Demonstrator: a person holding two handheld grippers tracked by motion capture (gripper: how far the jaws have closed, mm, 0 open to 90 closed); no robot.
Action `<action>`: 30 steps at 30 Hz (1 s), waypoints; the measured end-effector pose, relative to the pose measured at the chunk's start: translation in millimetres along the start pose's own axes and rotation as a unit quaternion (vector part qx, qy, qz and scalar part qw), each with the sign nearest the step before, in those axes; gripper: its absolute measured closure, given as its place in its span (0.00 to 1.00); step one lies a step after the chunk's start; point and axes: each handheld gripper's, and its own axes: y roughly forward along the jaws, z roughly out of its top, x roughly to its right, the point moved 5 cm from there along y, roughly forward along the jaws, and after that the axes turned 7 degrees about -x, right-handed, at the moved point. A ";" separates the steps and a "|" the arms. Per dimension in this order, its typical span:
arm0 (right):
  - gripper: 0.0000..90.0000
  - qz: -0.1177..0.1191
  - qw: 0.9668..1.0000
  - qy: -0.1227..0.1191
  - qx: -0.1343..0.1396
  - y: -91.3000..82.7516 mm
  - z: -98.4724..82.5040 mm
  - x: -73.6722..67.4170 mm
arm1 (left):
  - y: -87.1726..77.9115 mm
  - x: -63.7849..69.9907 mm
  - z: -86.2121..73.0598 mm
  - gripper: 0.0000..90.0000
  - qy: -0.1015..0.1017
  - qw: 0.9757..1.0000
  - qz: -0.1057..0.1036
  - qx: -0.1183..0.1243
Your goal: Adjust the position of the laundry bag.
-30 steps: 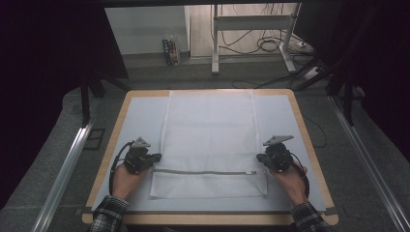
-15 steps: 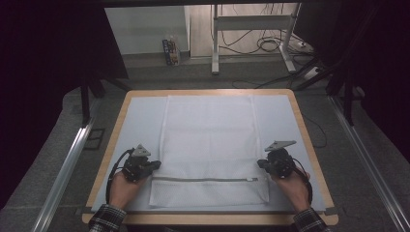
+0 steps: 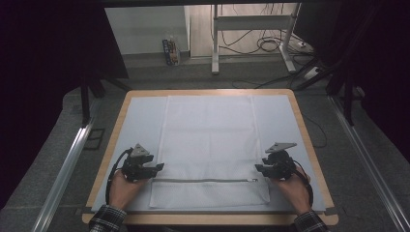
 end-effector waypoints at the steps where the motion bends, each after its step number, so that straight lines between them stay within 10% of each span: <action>1: 0.55 0.000 1.000 0.002 0.009 -4.1 -1.0 -0.6 | -0.4 0.6 -0.6 0.35 0.004 1.000 0.003 0.000; 18: 0.16 0.021 0.997 0.049 0.054 -20.7 -15.7 -13.4 | -14.8 15.0 -10.8 0.15 0.022 1.000 -0.004 0.009; 30: 0.13 0.019 0.999 0.027 0.027 -22.6 -32.1 -21.0 | -21.9 18.6 -19.4 0.13 0.023 1.000 0.004 0.010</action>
